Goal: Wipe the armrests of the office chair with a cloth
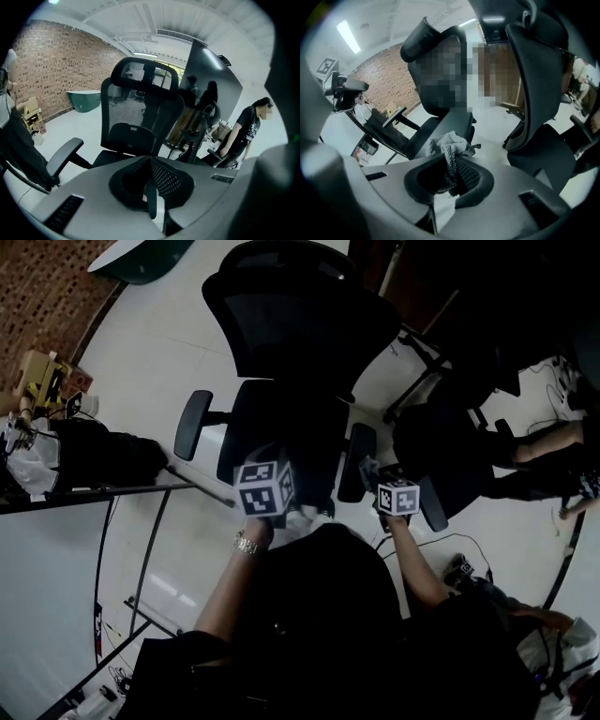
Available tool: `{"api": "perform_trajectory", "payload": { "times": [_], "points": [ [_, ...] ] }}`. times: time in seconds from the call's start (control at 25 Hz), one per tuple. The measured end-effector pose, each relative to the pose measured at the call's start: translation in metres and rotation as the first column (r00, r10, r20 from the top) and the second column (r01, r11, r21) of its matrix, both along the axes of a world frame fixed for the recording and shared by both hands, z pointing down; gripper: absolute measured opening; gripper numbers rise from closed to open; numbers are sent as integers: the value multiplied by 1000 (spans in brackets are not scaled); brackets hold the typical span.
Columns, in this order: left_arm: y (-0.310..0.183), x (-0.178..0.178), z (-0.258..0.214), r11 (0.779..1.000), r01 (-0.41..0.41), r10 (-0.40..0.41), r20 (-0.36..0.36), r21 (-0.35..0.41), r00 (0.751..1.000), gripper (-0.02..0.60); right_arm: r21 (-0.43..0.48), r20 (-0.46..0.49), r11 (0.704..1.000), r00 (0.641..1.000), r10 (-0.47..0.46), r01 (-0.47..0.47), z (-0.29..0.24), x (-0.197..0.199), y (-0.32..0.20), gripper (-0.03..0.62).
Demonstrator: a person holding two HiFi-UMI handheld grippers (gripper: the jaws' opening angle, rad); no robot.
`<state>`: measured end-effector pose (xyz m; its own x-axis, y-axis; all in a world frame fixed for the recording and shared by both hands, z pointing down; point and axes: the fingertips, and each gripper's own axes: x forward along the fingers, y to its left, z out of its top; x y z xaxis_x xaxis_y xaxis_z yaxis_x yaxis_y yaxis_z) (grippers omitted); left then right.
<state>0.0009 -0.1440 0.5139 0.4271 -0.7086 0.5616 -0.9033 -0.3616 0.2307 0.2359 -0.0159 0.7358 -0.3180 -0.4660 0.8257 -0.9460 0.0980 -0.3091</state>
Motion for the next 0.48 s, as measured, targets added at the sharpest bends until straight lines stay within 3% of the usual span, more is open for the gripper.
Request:
{"api": "perform_trajectory", "payload": {
  "times": [0.2, 0.36, 0.48],
  "points": [
    [8, 30, -3, 999, -54, 54, -4, 1, 999, 6, -40, 34, 998, 998, -56, 57, -7, -44, 46, 37],
    [29, 35, -3, 998, -57, 57, 13, -12, 998, 6, -58, 103, 966, 964, -245, 252, -19, -98, 76, 37],
    [49, 21, 5, 999, -31, 32, 31, -36, 999, 6, 13, 154, 938, 926, -344, 346, -44, -132, 61, 37]
  ]
}}
